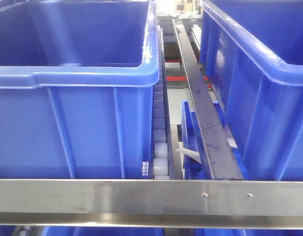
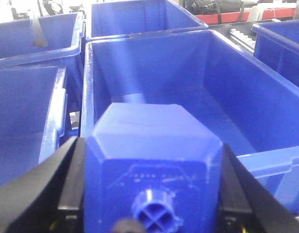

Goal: Pick and sort blue part to right shelf
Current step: 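Lower left gripper into a blue bin and open to release part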

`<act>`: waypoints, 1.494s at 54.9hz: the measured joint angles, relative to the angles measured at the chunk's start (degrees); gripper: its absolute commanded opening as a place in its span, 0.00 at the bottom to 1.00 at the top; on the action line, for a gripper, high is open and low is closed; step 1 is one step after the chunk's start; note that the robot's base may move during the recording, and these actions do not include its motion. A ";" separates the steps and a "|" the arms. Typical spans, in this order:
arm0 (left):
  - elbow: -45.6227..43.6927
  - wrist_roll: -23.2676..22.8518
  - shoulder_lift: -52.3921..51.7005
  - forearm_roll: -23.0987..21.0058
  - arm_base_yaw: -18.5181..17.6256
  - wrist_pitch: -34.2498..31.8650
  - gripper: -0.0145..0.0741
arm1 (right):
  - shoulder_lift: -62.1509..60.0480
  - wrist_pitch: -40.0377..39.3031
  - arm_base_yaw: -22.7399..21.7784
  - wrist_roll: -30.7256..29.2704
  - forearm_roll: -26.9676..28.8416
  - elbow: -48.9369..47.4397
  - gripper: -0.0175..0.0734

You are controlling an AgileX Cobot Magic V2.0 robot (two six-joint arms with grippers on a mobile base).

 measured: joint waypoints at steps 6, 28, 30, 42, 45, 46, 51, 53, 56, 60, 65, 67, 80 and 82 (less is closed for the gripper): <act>0.00 0.00 0.00 0.00 0.00 0.00 0.44 | 0.00 0.00 0.00 0.00 0.00 0.00 0.46; 0.00 0.00 0.00 0.00 0.00 0.00 0.44 | 0.00 0.00 0.00 0.00 0.00 0.00 0.46; 0.00 0.00 0.00 0.00 0.00 0.00 0.44 | 0.00 0.00 0.00 0.00 0.00 0.00 0.46; -3.66 0.00 6.48 -2.15 0.00 0.23 0.44 | 0.00 0.00 0.00 0.00 0.00 0.00 0.46; -5.98 0.00 11.57 -3.00 0.00 0.23 0.44 | 0.00 0.00 0.00 0.00 0.00 0.00 0.46; -6.96 0.00 13.69 -3.35 0.00 0.23 0.44 | 0.00 0.00 0.00 0.00 0.00 0.00 0.46; -12.06 0.00 23.44 -5.46 0.00 -0.48 0.44 | 0.00 0.00 0.00 0.00 0.00 0.00 0.46; -14.44 0.00 29.44 -7.37 0.00 -1.85 0.44 | 0.00 0.00 0.00 0.00 0.00 0.00 0.46; -16.71 0.00 34.38 -9.25 0.00 -4.34 0.44 | 0.00 0.00 0.00 0.00 0.00 0.00 0.46; -19.17 0.00 42.28 -11.61 0.00 -8.50 0.44 | 0.00 0.00 0.00 0.00 0.00 0.00 0.46; -21.85 0.00 50.25 -12.24 0.00 -11.66 0.44 | 0.00 0.00 0.00 0.00 0.00 0.00 0.46; -22.92 0.00 53.39 -12.24 0.00 -12.20 0.44 | 0.00 0.00 0.00 0.00 0.00 0.00 0.46; -32.95 0.00 76.00 -12.37 0.00 -12.25 0.44 | 0.00 0.00 0.00 0.00 0.00 0.00 0.46; -35.25 0.00 79.76 -12.37 0.00 -11.50 0.44 | 0.00 0.00 0.00 0.00 0.00 0.00 0.46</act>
